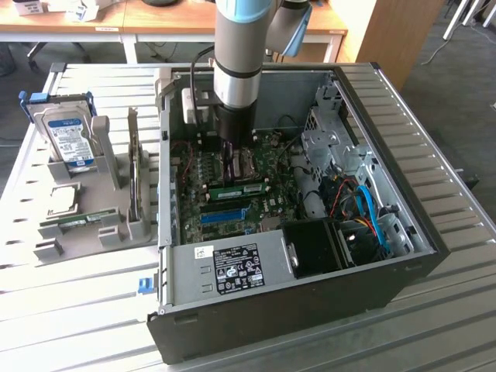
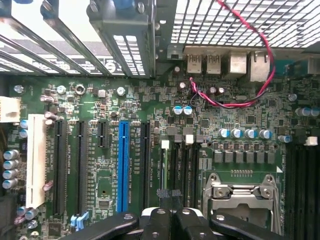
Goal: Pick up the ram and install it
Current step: 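Press down the ram until it locks into place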
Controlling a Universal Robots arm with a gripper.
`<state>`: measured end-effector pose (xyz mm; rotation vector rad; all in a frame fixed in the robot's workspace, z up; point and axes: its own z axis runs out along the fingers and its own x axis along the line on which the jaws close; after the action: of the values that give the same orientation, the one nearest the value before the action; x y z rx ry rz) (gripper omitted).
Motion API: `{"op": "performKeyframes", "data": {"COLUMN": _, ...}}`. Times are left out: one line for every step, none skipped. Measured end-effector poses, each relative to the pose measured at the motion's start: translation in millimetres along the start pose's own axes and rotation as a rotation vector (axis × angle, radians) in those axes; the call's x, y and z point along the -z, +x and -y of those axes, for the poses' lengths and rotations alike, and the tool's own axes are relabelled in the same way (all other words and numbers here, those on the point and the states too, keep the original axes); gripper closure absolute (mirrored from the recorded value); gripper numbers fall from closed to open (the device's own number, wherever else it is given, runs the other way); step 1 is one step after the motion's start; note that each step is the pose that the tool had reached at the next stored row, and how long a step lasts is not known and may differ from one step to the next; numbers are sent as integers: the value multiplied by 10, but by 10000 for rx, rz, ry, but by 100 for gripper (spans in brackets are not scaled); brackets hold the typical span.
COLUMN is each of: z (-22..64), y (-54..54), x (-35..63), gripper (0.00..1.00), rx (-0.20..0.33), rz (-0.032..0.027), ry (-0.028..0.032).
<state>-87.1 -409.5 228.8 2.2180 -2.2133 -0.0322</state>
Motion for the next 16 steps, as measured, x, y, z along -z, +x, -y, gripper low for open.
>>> {"op": "performKeyframes", "data": {"z": 0, "y": 0, "x": 17, "gripper": 89, "rx": 0, "rz": 2, "ry": 2}}
{"op": "performKeyframes", "data": {"z": -1, "y": 0, "x": 36, "gripper": 89, "rx": 0, "rz": 1, "ry": 1}}
{"op": "performKeyframes", "data": {"z": -1, "y": -1, "x": 52, "gripper": 89, "rx": 0, "rz": -1, "ry": 0}}
{"op": "performKeyframes", "data": {"z": -1, "y": -1, "x": 64, "gripper": 89, "rx": 0, "rz": 0, "ry": 0}}
{"op": "performKeyframes", "data": {"z": -1, "y": -1, "x": 74, "gripper": 89, "rx": 0, "rz": 1, "ry": 0}}
{"op": "performKeyframes", "data": {"z": -2, "y": -1, "x": 86, "gripper": 89, "rx": 0, "rz": 0, "ry": 1}}
{"op": "performKeyframes", "data": {"z": -2, "y": -1, "x": 100, "gripper": 89, "rx": 0, "rz": -1, "ry": 0}}
{"op": "performKeyframes", "data": {"z": -2, "y": -1, "x": 118, "gripper": 89, "rx": 0, "rz": -1, "ry": 0}}
{"op": "performKeyframes", "data": {"z": -3, "y": -1, "x": 137, "gripper": 89, "rx": 0, "rz": -1, "ry": 0}}
{"op": "performKeyframes", "data": {"z": -3, "y": -1, "x": 157, "gripper": 89, "rx": 0, "rz": -1, "ry": 0}}
{"op": "performKeyframes", "data": {"z": -4, "y": -2, "x": 178, "gripper": 89, "rx": 0, "rz": -1, "ry": 0}}
{"op": "performKeyframes", "data": {"z": -4, "y": -2, "x": 201, "gripper": 89, "rx": 0, "rz": -1, "ry": 0}}
{"op": "performKeyframes", "data": {"z": -4, "y": -2, "x": 222, "gripper": 89, "rx": 0, "rz": -1, "ry": 0}}
{"op": "performKeyframes", "data": {"z": -5, "y": -2, "x": 245, "gripper": 89, "rx": 0, "rz": 0, "ry": 1}}
{"op": "performKeyframes", "data": {"z": -5, "y": -2, "x": 267, "gripper": 89, "rx": 0, "rz": 0, "ry": 0}}
{"op": "performKeyframes", "data": {"z": -6, "y": -3, "x": 292, "gripper": 89, "rx": 0, "rz": -1, "ry": 0}}
